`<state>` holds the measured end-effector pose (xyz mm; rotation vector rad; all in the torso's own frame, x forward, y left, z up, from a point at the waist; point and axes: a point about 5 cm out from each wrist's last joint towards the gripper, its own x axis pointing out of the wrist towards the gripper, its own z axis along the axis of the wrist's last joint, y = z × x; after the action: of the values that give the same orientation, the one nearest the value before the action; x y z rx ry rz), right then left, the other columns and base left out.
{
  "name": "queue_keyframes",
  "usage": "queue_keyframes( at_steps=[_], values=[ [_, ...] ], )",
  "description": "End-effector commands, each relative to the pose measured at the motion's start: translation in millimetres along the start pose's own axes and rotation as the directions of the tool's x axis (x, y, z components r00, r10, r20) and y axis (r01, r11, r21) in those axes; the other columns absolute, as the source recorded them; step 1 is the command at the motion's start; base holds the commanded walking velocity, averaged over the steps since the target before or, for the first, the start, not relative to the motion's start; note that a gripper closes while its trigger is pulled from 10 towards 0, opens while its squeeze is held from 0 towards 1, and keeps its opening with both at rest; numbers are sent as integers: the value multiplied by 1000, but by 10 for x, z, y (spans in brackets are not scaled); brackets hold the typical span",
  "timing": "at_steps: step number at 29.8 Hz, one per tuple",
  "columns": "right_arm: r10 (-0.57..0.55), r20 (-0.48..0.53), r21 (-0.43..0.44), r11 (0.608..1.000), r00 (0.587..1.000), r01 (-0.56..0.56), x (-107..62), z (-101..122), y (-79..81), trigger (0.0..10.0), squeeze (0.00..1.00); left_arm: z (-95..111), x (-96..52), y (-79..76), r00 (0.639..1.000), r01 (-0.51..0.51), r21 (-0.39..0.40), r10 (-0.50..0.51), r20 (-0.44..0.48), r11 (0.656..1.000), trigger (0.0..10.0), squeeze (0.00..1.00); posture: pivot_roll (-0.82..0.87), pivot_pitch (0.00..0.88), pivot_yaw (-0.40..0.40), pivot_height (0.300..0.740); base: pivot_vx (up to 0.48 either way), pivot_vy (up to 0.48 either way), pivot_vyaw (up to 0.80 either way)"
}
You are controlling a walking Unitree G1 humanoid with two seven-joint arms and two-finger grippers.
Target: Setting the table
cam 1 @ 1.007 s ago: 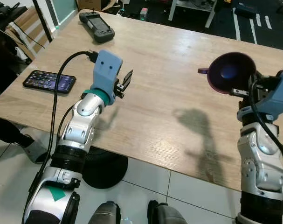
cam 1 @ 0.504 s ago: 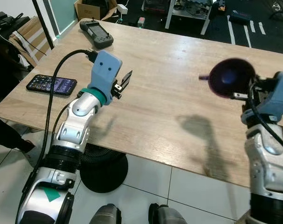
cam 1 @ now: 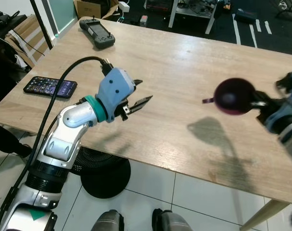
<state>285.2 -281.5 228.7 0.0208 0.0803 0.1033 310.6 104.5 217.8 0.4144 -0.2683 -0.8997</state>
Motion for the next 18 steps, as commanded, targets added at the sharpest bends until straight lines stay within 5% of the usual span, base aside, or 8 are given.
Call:
queue_keyframes(
  at_steps=[1, 5, 9, 18],
  values=[
    [20, -63, -20, 1000, 998, -22, -15, -60, -34, 10000, 0, -7, 3, -61, 1000, 25, -16, -25, 0, 1000, 10000, 0, 90, 49, -11, 740, 0, 0, 0],
    [30, -142, -67, 997, 989, -40, -52, -136, -106, 10000, 0, 0, -7, -73, 1000, 29, -19, -29, -1, 999, 10000, 0, 93, 53, -16, 740, 0, 0, 0],
    [273, -226, -75, 952, 935, -296, -186, -251, 223, 10000, 0, 8, -43, -82, 999, 50, -29, -50, -13, 998, 10000, 0, 92, 56, -16, 740, 0, 0, 0],
    [286, -276, 7, 955, 918, -296, -60, -365, 282, 10000, 0, 3, -146, -207, 973, 223, -87, -227, -34, 971, 10000, 0, 95, 58, -19, 740, 0, 0, 0]
  ],
)
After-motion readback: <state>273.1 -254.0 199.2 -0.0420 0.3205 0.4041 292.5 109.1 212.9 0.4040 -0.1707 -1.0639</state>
